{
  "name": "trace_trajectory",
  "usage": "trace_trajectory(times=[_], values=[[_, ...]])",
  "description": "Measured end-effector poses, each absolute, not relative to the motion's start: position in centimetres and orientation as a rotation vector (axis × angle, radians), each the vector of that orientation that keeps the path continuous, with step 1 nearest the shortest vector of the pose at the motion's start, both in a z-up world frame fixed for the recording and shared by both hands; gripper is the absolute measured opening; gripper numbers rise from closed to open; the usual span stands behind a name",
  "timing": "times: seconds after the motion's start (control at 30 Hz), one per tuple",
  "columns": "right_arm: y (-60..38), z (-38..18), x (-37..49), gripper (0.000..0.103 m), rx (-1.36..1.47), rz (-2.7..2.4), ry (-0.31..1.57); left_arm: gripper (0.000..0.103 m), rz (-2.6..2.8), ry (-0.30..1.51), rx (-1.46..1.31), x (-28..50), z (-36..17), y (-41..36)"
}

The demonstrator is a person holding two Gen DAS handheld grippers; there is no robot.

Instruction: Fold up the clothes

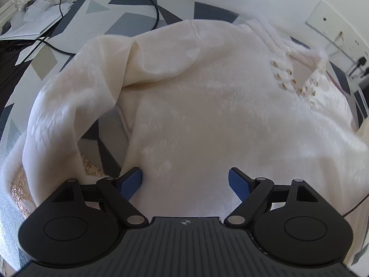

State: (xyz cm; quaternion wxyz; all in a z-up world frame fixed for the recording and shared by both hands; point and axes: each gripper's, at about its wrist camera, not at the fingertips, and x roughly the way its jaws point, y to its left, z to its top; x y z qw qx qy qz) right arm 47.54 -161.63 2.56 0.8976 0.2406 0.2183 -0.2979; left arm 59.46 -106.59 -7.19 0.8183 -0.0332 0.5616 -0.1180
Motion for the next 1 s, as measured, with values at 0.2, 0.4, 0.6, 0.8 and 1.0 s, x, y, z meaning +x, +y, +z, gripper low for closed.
trace_trajectory(times=[0.2, 0.4, 0.6, 0.8, 1.0], values=[[-161.5, -0.6, 50.3, 0.025, 0.448, -0.577, 0.541, 0.083, -0.361, 1.127, -0.092, 62.8, -4.5, -111.8], [-160.1, -3.9, 53.1, 0.031, 0.362, -0.462, 0.649, 0.084, -0.627, 1.008, -0.078, 68.0, -1.2, -121.7], [-155.9, -7.3, 55.9, 0.039, 0.191, -0.172, 0.792, 0.075, -0.727, 1.001, 0.102, 73.9, -2.5, -131.6], [-156.0, -9.8, 57.1, 0.046, 0.200, -0.093, 0.868, 0.063, -0.774, 1.111, 0.175, 76.4, -5.2, -135.7], [-156.3, -10.1, 56.4, 0.009, 0.240, -0.041, 0.880, 0.040, -0.842, 1.262, 0.170, 77.1, -7.7, -137.4]])
